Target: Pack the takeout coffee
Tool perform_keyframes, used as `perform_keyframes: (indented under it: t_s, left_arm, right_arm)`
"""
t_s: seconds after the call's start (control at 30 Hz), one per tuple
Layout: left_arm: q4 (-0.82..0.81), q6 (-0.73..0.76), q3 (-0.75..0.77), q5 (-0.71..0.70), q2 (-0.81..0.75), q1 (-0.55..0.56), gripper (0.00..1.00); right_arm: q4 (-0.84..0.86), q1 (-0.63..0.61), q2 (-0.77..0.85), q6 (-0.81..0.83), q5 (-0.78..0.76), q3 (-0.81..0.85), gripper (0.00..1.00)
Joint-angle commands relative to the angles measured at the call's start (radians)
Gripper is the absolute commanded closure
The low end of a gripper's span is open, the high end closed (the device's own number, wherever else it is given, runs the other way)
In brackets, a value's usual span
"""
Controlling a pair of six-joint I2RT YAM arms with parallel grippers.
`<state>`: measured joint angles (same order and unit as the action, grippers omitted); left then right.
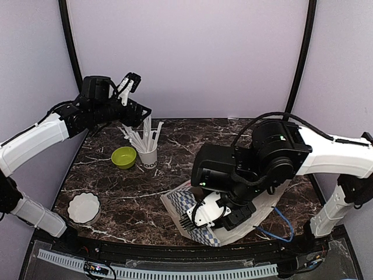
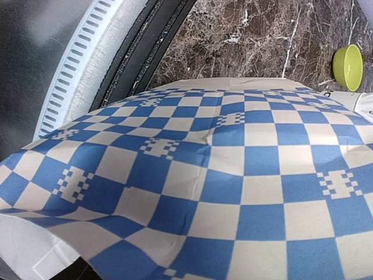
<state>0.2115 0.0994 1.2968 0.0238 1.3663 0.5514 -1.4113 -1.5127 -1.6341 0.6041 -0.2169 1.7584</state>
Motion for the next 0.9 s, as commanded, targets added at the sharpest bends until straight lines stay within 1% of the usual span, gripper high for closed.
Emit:
perform_keyframes:
  t_s: [0.0,0.07,0.13,0.2,0.3,0.4,0.5,0.67,0.87]
  left_arm:
    - [0.004,-0.007,-0.026,0.074,-0.098,-0.008,0.27]
    - [0.004,0.010,-0.048,0.056,-0.116,-0.008,0.26]
    - [0.022,0.013,-0.042,0.034,-0.112,-0.008,0.26]
    - [0.044,0.006,-0.021,0.041,-0.097,-0.008,0.26]
    - [0.052,-0.010,0.003,0.060,-0.080,-0.009,0.26]
    - [0.052,-0.013,0.017,0.068,-0.067,-0.008,0.27]
    - [0.052,-0.010,0.026,0.063,-0.067,-0.008,0.27]
    - [0.054,-0.004,0.022,0.043,-0.080,-0.008,0.27]
    - [0.091,-0.009,0.025,0.030,-0.112,-0.008,0.27]
  right_arm:
    - [0.045,0.013,0.021,-0.011,-0.028,0.008,0.51]
    - [0.060,0.018,0.012,-0.013,0.001,0.029,0.52]
    - [0.071,0.019,-0.002,-0.013,0.036,0.062,0.52]
    - [0.080,0.018,-0.031,-0.014,0.056,0.115,0.52]
    - [0.102,0.021,-0.072,-0.020,0.062,0.180,0.52]
    - [0.128,0.043,-0.101,-0.037,0.052,0.198,0.52]
    - [0.145,0.105,-0.136,-0.045,0.047,0.241,0.53]
    - [0.167,0.253,-0.195,-0.044,0.060,0.356,0.53]
    - [0.213,0.356,-0.209,-0.006,0.084,0.297,0.52]
